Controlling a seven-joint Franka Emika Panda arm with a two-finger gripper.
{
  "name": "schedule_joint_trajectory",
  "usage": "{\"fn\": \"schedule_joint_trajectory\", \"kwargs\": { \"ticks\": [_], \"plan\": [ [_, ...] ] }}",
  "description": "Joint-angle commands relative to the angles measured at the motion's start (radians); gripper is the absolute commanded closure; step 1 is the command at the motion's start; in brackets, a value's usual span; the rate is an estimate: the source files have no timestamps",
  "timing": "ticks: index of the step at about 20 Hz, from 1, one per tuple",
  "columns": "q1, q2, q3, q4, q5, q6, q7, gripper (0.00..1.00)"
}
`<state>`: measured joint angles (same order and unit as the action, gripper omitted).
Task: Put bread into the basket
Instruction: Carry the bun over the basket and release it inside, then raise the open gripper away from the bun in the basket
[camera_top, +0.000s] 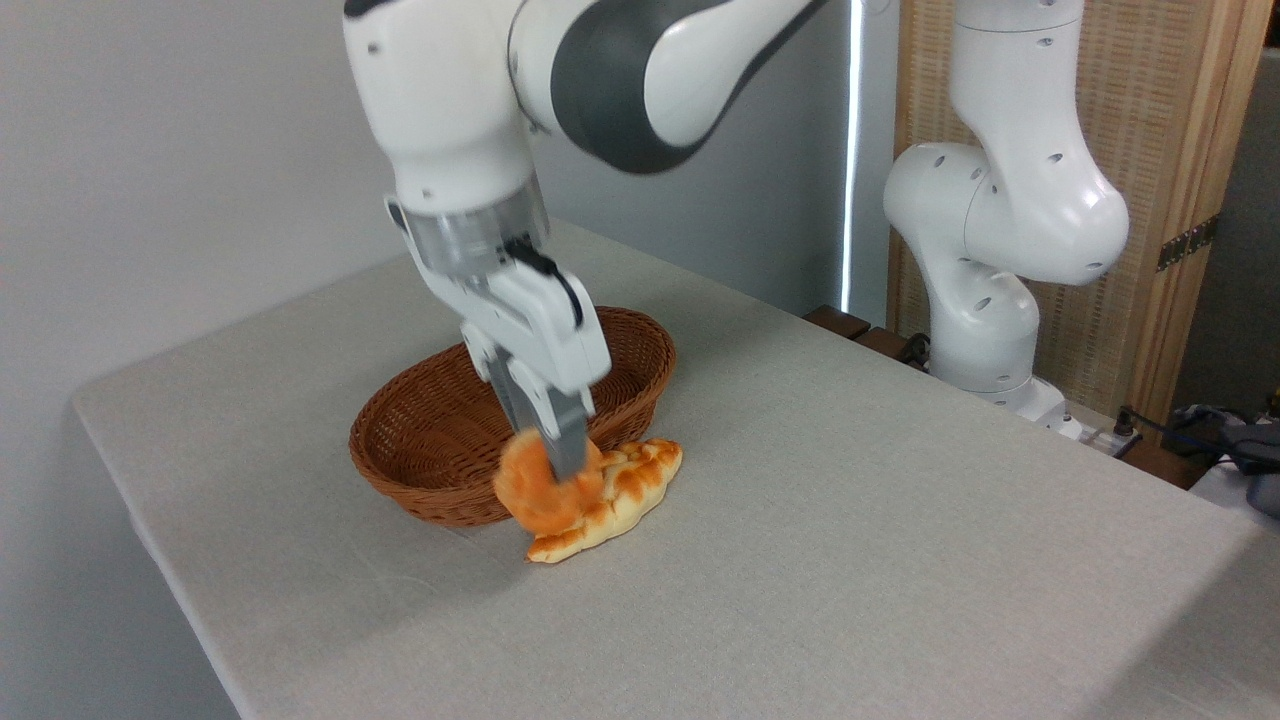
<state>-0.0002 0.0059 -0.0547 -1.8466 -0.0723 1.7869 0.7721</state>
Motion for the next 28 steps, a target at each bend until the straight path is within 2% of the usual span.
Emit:
{"fn": "schedule_joint_trajectory", "kwargs": {
  "ticks": [1,3,4,5,6,17,23,25,28],
  "plan": [
    [-0.001,-0.035,-0.042,0.023,-0.089,0.012,-0.002,0.59],
    [-0.001,-0.041,-0.080,0.023,-0.112,0.012,-0.013,0.57],
    [-0.001,-0.041,-0.103,0.021,-0.125,0.012,-0.013,0.49],
    [-0.001,-0.041,-0.120,0.023,-0.133,0.012,-0.016,0.30],
    [-0.001,-0.040,-0.132,0.021,-0.135,0.011,-0.028,0.00],
    [-0.001,-0.029,-0.143,0.015,-0.133,-0.035,-0.070,0.00],
    [0.006,-0.032,-0.125,0.018,-0.126,-0.040,-0.070,0.00],
    [0.006,-0.058,-0.078,0.032,-0.123,-0.096,-0.063,0.00],
    [0.006,-0.079,0.008,0.121,-0.113,-0.158,-0.056,0.00]
  ]
}}
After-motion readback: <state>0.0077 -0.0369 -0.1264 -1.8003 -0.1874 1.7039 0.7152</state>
